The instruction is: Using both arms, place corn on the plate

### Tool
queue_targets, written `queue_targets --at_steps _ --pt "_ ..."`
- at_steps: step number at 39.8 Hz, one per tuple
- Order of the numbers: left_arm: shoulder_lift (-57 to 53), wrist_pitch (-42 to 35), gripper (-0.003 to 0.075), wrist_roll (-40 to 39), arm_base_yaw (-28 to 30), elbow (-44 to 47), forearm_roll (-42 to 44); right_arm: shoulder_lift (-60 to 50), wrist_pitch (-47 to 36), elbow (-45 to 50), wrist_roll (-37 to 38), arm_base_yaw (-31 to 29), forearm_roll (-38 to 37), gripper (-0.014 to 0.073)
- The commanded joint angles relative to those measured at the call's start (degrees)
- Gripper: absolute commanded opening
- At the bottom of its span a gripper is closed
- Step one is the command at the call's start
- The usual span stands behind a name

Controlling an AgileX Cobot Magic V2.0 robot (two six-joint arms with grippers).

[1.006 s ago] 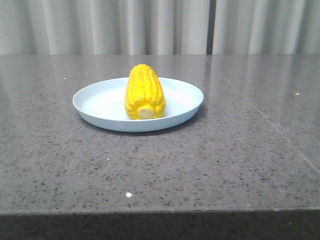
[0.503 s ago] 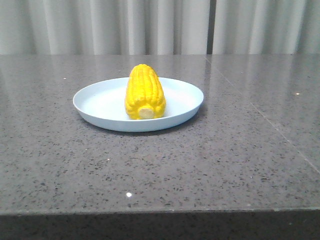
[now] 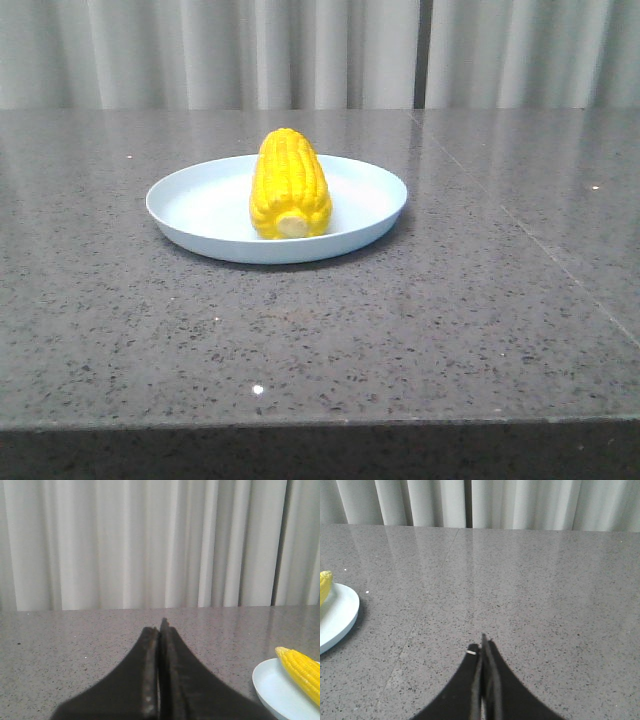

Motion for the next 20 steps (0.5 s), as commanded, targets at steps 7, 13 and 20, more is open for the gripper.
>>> queue_targets --at_steps 7,13,20 --pt "0.8 -4.4 -0.0020 0.1 -0.1 -1.4 -0.5 0.6 -5.0 -1.3 -0.5 0.0 -0.3 -0.0069" --pt "0.3 -6.4 -0.0020 -1.6 -0.1 0.1 0.0 0.6 -5.0 -1.3 -0.5 0.0 -0.3 -0.0069" --pt "-1.5 -13.4 -0.0020 -6.3 0.2 5.8 3.4 0.6 -4.8 -1.3 -0.5 0.0 -0.3 -0.0069"
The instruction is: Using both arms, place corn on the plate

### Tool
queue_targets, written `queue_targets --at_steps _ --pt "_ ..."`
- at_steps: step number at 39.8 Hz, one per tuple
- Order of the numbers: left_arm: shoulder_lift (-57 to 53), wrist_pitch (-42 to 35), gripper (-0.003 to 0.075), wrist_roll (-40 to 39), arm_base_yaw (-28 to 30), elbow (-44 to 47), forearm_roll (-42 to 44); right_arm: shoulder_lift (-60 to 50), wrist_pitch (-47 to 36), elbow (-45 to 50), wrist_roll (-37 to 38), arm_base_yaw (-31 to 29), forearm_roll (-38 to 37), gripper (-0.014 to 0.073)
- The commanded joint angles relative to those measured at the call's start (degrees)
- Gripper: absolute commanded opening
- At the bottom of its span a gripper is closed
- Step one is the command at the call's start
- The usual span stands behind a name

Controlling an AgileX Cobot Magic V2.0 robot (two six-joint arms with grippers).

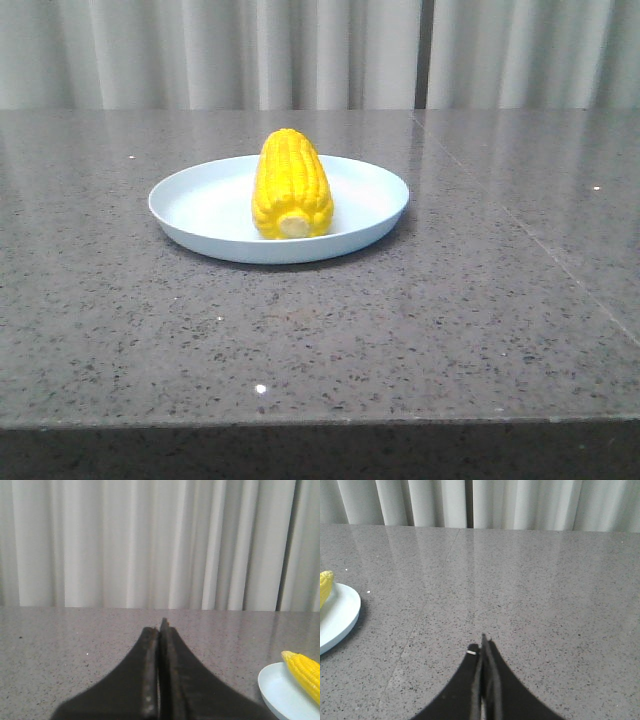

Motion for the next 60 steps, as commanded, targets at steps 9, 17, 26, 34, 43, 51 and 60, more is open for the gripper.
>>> queue_targets --at_steps 9,17,26,34,43,51,60 --pt "-1.3 -11.2 -0.0020 -1.8 0.2 8.9 2.3 0.6 -4.6 -1.3 -0.5 0.0 -0.3 -0.0069" --pt "-1.3 -13.6 -0.0020 -1.8 0.2 15.5 2.7 0.6 -4.6 -1.3 -0.5 0.0 -0.3 -0.0069" --pt "-1.3 -9.9 -0.0020 -1.8 0.2 15.4 4.3 0.6 -4.6 -1.3 -0.5 0.0 -0.3 -0.0069" --pt "-1.3 -9.9 -0.0020 -1.8 0.2 15.4 4.3 0.6 -4.6 -1.3 -0.5 0.0 -0.3 -0.0069" --pt "-1.3 -9.9 -0.0020 -1.8 0.2 15.4 4.3 0.6 -4.6 -1.3 -0.5 0.0 -0.3 -0.0069" --pt "-1.3 -9.9 -0.0020 -1.8 0.2 15.4 4.3 0.6 -4.6 -1.3 -0.5 0.0 -0.3 -0.0069" --pt "-1.3 -9.9 -0.0020 -1.8 0.2 15.4 4.3 0.6 -4.6 -1.3 -0.5 0.0 -0.3 -0.0069"
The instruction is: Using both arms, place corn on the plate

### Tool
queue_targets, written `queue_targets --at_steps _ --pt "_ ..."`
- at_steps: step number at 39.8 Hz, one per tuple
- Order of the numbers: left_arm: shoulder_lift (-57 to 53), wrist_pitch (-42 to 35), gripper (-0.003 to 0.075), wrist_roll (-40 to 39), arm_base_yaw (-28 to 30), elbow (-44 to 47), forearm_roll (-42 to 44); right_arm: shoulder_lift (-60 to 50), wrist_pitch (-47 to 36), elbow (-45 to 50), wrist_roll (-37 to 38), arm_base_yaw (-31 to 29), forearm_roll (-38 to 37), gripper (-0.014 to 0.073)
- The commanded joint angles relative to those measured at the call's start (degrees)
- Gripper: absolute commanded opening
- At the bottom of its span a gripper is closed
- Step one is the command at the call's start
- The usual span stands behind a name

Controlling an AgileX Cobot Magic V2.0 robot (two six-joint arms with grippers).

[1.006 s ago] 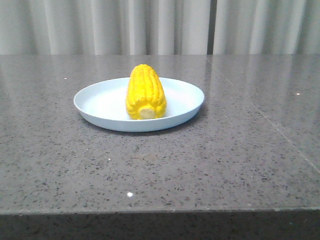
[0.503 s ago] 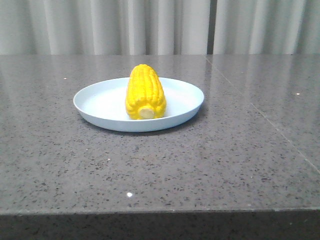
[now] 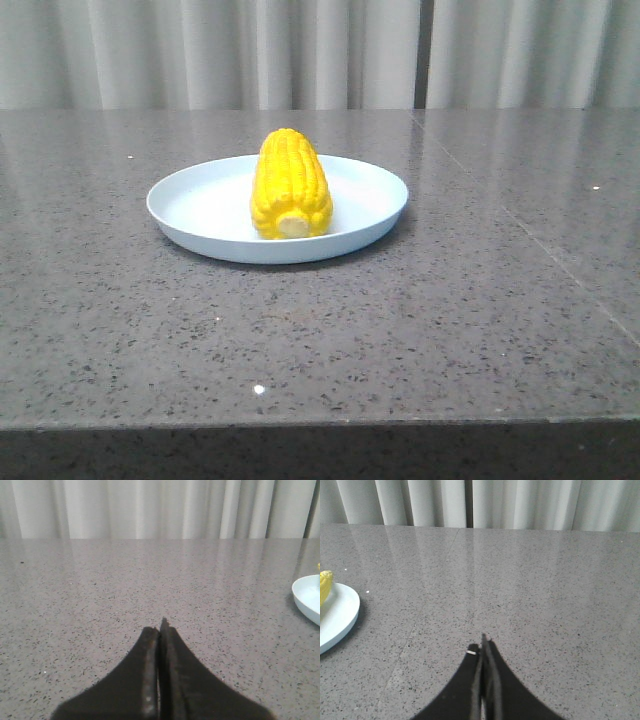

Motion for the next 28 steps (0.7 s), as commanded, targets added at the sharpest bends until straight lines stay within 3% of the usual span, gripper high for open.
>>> queue_targets --at_steps 1,17,28 --pt "-1.3 -4.5 -0.0020 -0.6 0.1 0.2 0.0 0.6 -4.6 -1.3 -0.5 0.0 -0.3 -0.0069" --pt "-1.3 -4.5 -0.0020 -0.6 0.1 0.2 0.0 0.6 -6.5 1.1 -0.5 -0.4 -0.8 -0.0069" --pt "-1.3 -4.5 -0.0020 -0.6 0.1 0.2 0.0 0.6 -22.1 16.2 -0.5 -0.4 -0.8 -0.0069"
